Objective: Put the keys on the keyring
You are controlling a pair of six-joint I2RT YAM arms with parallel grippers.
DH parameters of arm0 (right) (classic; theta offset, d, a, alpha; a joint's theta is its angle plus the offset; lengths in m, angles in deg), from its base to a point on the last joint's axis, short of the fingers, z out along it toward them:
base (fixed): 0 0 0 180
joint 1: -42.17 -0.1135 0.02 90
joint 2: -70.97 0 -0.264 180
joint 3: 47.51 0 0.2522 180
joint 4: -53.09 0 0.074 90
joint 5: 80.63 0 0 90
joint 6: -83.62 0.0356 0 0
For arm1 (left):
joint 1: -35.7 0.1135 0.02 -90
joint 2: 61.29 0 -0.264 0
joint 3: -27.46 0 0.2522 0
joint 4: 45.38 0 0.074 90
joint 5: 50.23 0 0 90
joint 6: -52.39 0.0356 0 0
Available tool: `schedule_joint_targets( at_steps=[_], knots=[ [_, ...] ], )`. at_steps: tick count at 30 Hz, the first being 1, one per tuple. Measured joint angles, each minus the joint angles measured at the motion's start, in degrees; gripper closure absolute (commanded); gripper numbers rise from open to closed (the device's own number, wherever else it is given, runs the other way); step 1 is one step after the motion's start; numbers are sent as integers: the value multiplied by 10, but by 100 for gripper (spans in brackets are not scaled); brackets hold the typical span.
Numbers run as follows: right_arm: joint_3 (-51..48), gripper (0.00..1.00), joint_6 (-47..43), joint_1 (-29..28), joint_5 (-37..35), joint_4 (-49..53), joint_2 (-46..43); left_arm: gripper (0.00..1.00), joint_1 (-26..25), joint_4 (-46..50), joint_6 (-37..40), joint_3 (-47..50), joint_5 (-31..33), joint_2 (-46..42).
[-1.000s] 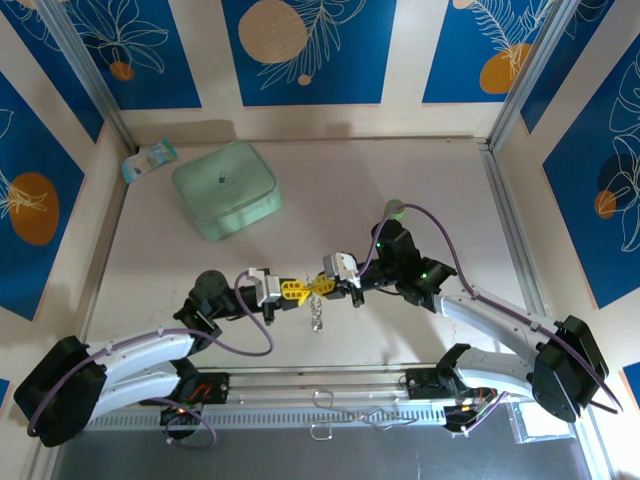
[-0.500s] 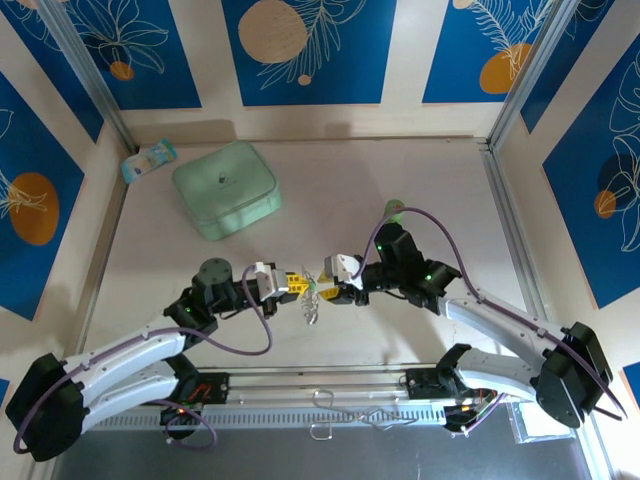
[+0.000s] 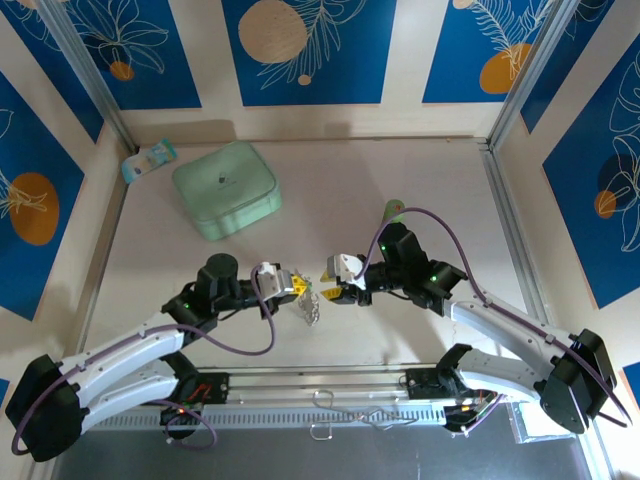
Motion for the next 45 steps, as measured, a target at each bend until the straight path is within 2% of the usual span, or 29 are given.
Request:
schedule_joint_targets(
  at_steps=[13,20,31,38,43,45],
  knots=[
    [18,68,-29,-21,-24,20,25,100,0,85,21,-35,14,0],
    [39,69,-32,-38,-27,16,61,100,0,97,26,-38,16,0],
    [43,70,-31,-53,-82,-9,74,100,-1,111,26,-38,18,0],
    [50,76,-32,-58,-85,-8,75,100,-1,111,26,-38,18,0],
    [56,85,-37,-63,-83,-8,87,100,-1,113,26,-40,17,0],
    [57,92,-39,-64,-83,-8,90,100,-1,114,26,-41,18,0]
  ],
)
